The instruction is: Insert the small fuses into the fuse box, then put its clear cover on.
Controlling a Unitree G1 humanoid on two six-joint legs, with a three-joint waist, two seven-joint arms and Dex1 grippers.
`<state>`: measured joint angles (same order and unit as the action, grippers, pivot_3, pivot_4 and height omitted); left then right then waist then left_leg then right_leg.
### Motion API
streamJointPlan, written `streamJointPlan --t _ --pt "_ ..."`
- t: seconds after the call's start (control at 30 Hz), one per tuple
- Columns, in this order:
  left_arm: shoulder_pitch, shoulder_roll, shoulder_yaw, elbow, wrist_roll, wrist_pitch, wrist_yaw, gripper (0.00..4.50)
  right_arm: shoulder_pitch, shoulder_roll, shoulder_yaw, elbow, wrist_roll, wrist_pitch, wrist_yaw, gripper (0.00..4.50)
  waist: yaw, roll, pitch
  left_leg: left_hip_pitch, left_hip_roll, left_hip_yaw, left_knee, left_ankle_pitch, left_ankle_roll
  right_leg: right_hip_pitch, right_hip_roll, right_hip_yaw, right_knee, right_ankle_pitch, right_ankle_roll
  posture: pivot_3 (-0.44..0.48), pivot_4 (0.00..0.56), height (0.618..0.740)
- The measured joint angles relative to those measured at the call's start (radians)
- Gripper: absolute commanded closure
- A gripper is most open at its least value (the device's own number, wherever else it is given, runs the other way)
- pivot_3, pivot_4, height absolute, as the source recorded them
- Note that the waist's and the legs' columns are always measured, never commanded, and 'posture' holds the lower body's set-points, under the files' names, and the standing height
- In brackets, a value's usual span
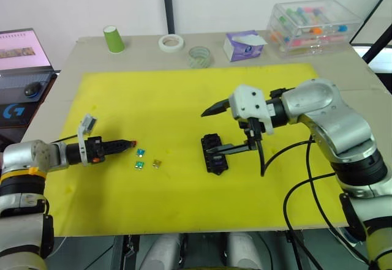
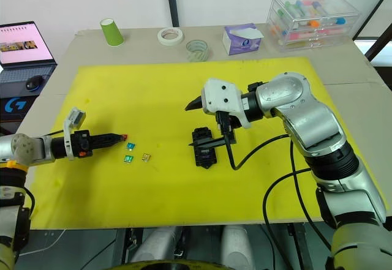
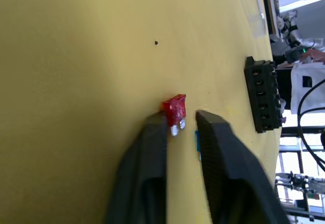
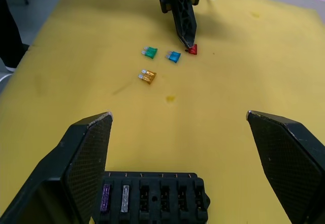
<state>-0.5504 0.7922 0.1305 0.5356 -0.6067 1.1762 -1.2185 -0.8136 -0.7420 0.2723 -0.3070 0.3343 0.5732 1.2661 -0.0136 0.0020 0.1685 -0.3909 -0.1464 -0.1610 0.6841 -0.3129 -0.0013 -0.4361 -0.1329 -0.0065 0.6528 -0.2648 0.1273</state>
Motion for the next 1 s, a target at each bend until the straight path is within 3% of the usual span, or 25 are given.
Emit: streamJointPlan --t 0.3,0.4,0.83,1.0 --pt "0.009 -0.006 0.004 0.002 0.005 -0.024 0.008 4.03 0.0 0.0 0.007 0.0 -0.007 -0.014 0.013 0.0 0.0 0.0 0.0 0.0 0.0 0.0 0.0 0.0 0.0 0.0 0.0 0.0 0.0 0.0 0.0 0.0 0.15 0.74" --pt "0.011 -0.007 0.005 0.0 0.005 -0.028 0.012 4.48 0.0 0.0 0.008 0.0 -0.007 -0.014 0.013 0.0 0.0 0.0 0.0 0.0 0.0 0.0 0.0 0.0 0.0 0.0 0.0 0.0 0.001 0.0 0.0 0.0 0.15 0.74" --pt "0.038 -0.011 0.02 -0.031 0.003 -0.056 0.025 4.48 0.0 0.001 0.02 0.001 -0.015 -0.018 0.013 0.0 -0.002 0.0 -0.001 0.0 0.0 0.0 0.0 0.0 -0.001 0.0 0.0 0.0 0.001 0.0 0.0 0.0 0.15 0.74" --pt "0.097 -0.026 0.144 -0.242 -0.052 -0.171 0.053 4.48 0.001 -0.008 0.016 0.002 -0.01 -0.007 0.012 0.0 0.001 -0.001 0.0 -0.001 0.001 0.0 0.0 0.0 -0.001 -0.001 0.0 0.0 0.001 0.0 0.0 0.0 0.15 0.74"
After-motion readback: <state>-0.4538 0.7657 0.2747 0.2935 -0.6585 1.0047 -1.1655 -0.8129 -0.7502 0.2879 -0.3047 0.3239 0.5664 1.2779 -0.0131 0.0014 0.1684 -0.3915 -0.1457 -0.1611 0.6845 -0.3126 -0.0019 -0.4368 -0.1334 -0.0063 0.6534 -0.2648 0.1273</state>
